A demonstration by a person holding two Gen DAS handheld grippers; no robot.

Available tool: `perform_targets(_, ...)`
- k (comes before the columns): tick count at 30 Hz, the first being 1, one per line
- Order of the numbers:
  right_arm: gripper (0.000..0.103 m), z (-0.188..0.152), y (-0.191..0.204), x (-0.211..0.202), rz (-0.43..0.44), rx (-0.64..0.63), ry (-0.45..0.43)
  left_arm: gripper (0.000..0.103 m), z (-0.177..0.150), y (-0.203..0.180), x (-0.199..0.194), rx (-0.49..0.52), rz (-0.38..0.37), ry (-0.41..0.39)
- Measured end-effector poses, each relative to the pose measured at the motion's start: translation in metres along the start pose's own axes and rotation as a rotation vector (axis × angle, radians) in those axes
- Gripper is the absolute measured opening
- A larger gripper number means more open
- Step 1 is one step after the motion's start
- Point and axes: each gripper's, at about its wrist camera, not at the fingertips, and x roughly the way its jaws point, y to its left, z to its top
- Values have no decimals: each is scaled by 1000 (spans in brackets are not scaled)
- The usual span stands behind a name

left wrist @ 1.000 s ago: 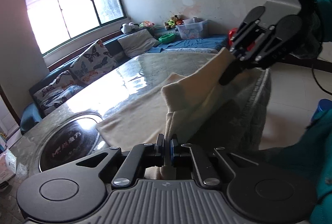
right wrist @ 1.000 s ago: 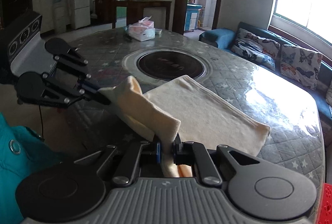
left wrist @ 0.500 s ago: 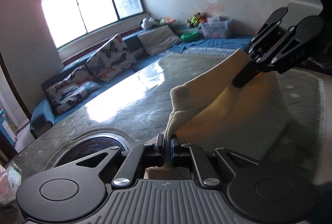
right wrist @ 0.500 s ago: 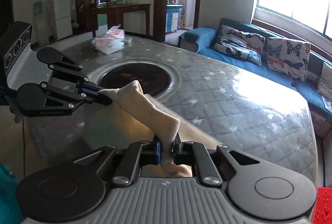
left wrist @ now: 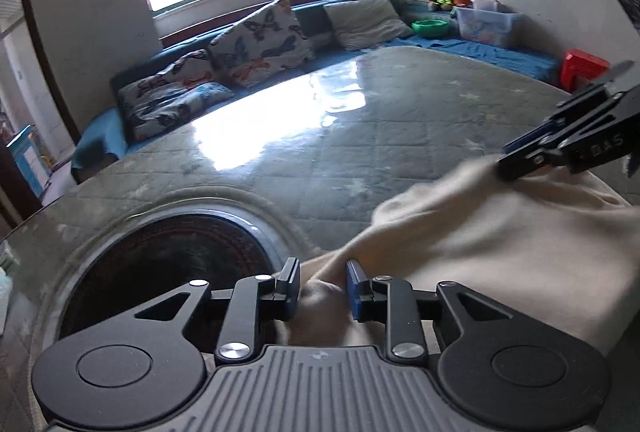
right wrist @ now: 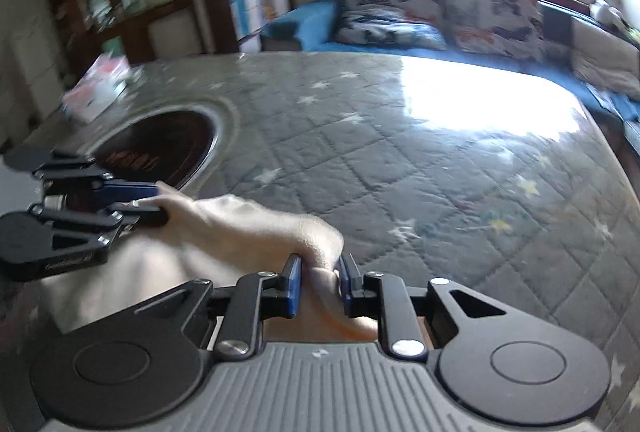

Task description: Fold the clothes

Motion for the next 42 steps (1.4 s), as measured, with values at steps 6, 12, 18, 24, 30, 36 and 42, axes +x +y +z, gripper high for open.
perform_targets(6,21,-1,-6,-26,-55,14,-79,26,10,4,-19,-63,32,-25)
perform_targets(12,18,-8,7,-22,18,6,-59,26,23,-25,-22,-53,-99,-37)
perform_targets(18,15,-13,2,-1,-5,47,-35,26,26,-36,8,-73,-100,24)
perform_targets(24,15,-17,-8,-16,-17,70,-60,27,22,-33,13,-85,-96,26)
perform_targets(30,14,-36,-11,-29,-58,2,-16,27,21,-34,12,-85,-90,23)
perform_targets(36,15,-38,-26,-49,-76,51,-63,27,21,-33,10,-93,-86,19)
perform_targets(42,15,-38,-36,-45,-76,55,-50,27,20,-35,11,-100,-77,19)
